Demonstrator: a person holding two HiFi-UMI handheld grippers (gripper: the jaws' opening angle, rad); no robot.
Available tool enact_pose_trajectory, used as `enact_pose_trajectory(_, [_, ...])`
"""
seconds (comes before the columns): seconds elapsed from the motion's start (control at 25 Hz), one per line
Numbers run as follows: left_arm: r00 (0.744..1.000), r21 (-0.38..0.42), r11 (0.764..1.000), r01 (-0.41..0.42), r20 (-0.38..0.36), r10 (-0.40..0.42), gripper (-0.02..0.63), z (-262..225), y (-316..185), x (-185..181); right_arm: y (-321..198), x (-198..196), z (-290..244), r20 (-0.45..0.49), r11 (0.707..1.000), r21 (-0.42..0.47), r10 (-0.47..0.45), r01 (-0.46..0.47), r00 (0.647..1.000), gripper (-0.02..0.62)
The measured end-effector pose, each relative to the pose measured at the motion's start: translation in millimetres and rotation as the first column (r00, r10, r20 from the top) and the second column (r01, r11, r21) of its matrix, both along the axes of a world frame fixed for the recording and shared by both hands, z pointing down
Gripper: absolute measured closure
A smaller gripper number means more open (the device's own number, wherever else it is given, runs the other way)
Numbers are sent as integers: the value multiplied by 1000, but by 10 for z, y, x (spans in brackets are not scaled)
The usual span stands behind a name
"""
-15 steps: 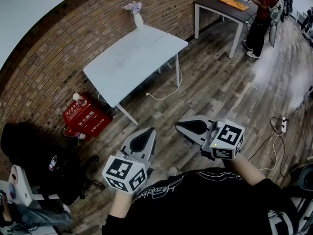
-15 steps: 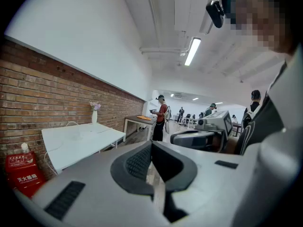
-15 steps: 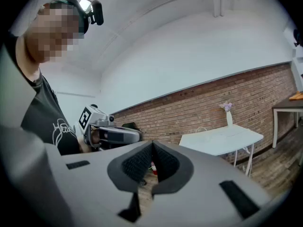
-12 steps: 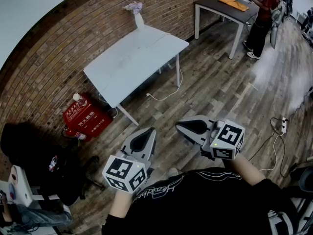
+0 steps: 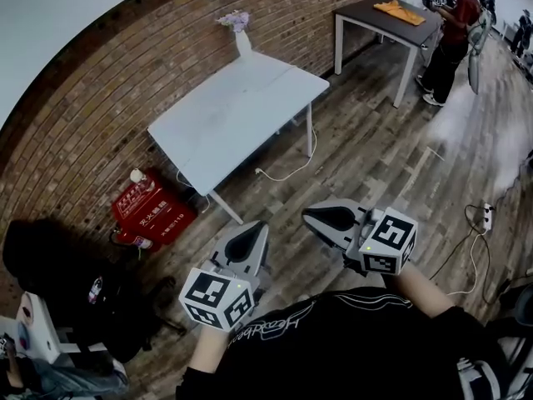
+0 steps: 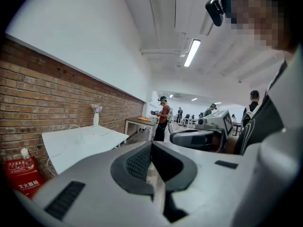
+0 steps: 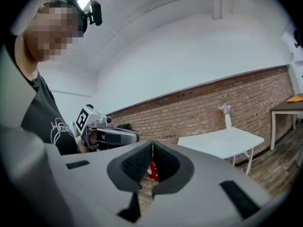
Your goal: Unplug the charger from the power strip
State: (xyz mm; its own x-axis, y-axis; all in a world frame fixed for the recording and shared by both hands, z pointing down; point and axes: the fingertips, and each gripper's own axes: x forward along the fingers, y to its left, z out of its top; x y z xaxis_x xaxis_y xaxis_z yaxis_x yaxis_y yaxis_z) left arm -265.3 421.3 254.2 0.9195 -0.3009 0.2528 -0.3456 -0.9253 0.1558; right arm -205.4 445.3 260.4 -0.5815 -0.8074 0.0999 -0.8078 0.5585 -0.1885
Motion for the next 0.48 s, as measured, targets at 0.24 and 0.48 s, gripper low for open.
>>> enact_pose_trajectory(0.24, [1000, -1, 1000, -1, -19, 1, 603, 45, -311, -195, -245, -136, 65, -4, 1000, 16, 20, -20, 1000, 597])
enact_pose_trajectory(0.48, [997, 44, 998, -52, -50, 55, 603, -27, -495, -249, -414, -257, 18, -10, 997, 49, 64, -64, 998, 597])
